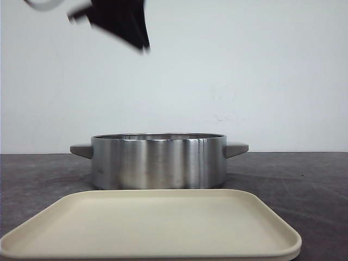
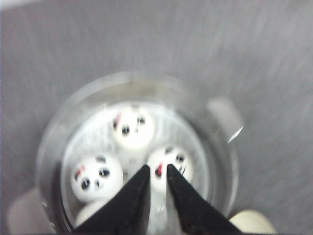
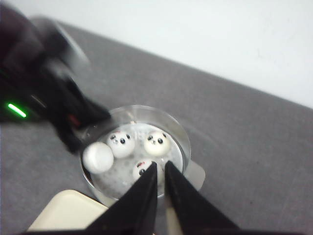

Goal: Steam buns

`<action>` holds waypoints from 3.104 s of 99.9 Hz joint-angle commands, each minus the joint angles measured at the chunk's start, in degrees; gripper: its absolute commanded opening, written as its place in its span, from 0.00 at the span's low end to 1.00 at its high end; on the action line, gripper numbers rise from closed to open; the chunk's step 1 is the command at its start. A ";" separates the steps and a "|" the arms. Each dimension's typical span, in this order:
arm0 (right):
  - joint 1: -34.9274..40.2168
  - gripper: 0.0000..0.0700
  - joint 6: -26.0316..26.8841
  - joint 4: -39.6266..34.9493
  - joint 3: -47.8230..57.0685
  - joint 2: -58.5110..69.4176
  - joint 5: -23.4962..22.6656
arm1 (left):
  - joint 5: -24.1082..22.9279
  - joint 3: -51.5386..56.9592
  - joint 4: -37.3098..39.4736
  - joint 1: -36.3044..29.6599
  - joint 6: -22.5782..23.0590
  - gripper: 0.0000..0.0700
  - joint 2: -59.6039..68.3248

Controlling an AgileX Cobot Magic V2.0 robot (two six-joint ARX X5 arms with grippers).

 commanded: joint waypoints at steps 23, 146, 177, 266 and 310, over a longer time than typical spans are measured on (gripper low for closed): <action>0.61 0.02 -1.49 26.29 -24.17 -6.62 -5.16 | 0.00 -2.10 -1.42 -0.28 -0.11 0.01 -16.98; 0.68 0.02 -6.16 49.94 -36.15 -8.96 -12.44 | -0.02 -10.60 -4.39 -0.28 -0.79 0.02 -36.76; -8.94 0.02 -6.21 53.42 -44.39 -18.53 -14.67 | -0.02 -10.60 -4.39 -0.28 -0.79 0.01 -36.92; -52.78 0.02 -6.45 55.60 -90.86 -64.24 -26.01 | -0.02 -10.60 -4.35 -0.28 -0.79 0.01 -36.92; -55.60 0.02 -11.37 45.57 -90.86 -66.45 -28.28 | -0.02 -10.60 -4.42 -0.28 -0.79 0.02 -36.92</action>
